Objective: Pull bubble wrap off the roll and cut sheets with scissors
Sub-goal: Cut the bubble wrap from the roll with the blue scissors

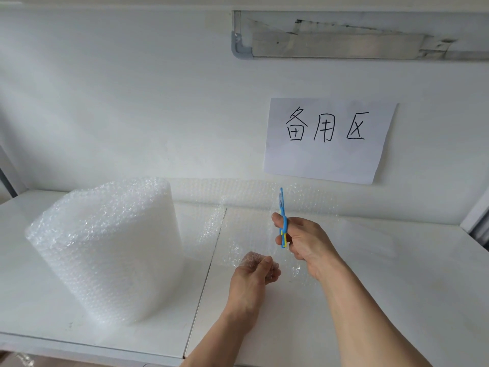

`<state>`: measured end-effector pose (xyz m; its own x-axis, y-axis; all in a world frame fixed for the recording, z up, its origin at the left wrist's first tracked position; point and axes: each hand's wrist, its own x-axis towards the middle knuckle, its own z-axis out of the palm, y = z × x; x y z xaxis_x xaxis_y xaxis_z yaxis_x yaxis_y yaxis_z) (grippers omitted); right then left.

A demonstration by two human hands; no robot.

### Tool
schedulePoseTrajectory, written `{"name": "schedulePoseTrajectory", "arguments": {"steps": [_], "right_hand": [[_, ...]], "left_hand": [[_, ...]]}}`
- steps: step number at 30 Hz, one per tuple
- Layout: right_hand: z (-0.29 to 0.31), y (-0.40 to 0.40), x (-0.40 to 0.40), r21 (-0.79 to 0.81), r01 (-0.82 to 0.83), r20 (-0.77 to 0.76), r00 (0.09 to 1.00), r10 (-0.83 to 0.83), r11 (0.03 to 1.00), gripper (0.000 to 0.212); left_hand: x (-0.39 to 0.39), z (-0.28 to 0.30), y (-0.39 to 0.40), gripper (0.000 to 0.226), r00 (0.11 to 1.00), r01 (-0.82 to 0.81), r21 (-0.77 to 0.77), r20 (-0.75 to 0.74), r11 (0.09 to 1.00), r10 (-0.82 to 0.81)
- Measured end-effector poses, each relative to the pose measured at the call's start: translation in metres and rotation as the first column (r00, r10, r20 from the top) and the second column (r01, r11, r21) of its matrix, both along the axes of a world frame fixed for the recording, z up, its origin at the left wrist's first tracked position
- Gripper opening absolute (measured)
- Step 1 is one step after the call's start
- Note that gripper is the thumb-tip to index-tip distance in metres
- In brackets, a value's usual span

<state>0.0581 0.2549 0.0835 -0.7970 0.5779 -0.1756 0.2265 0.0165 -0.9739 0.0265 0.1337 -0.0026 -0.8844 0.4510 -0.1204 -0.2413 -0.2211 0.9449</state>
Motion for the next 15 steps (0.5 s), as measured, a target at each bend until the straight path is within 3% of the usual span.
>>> {"name": "schedulePoseTrajectory", "arguments": {"steps": [15], "right_hand": [[0.0073, 0.0073, -0.0088, 0.005, 0.019, -0.015, 1.0, -0.019, 1.0, 0.039]], "left_hand": [[0.002, 0.0025, -0.001, 0.012, 1.0, 0.009, -0.005, -0.002, 1.0, -0.009]]}}
